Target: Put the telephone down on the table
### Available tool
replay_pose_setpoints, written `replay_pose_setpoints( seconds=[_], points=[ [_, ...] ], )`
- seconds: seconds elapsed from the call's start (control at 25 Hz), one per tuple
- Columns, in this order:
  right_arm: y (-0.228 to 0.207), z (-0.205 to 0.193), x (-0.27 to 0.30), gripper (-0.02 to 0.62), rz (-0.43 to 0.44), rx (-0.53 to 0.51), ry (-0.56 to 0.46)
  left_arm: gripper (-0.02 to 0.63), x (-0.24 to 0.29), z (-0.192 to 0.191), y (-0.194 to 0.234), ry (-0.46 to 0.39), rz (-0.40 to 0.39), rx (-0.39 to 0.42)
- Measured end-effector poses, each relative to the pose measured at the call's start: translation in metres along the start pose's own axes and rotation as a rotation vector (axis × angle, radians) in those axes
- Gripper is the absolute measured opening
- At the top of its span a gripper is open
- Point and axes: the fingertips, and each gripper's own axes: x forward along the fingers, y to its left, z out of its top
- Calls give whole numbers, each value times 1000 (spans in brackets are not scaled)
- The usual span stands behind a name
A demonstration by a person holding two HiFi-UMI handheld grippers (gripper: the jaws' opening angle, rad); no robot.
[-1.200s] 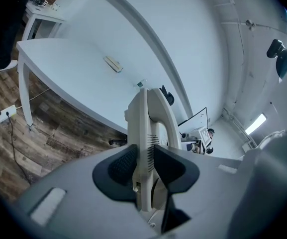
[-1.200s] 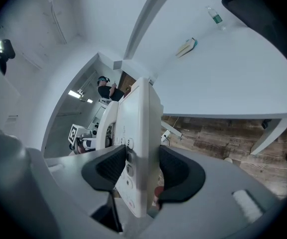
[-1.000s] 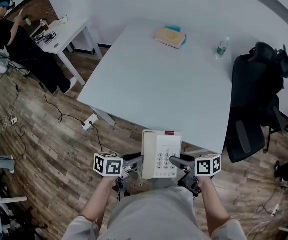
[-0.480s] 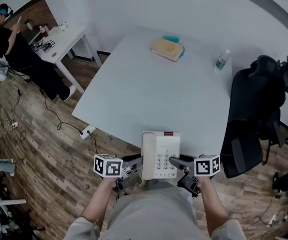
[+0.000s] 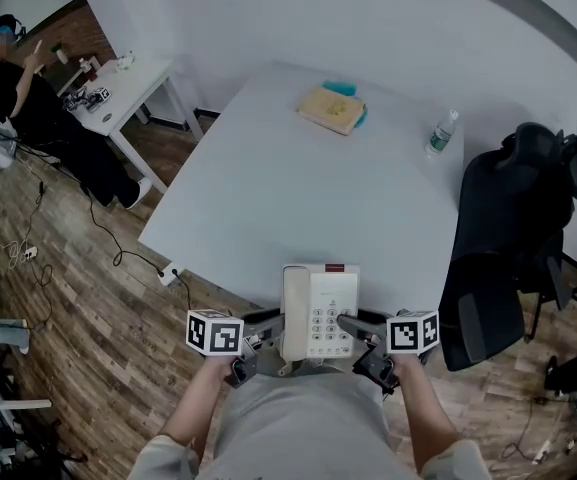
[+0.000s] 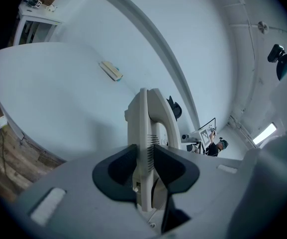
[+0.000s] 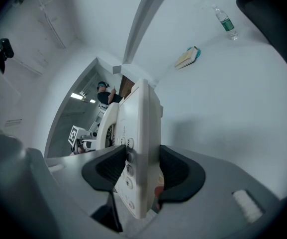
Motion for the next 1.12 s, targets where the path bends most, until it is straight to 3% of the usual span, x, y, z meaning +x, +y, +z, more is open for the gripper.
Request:
replay_pose_setpoints(
  seconds=[1.12],
  points=[
    [-6, 50, 29, 221, -45, 85, -83, 123, 12, 68, 30, 88, -53, 26]
  ],
)
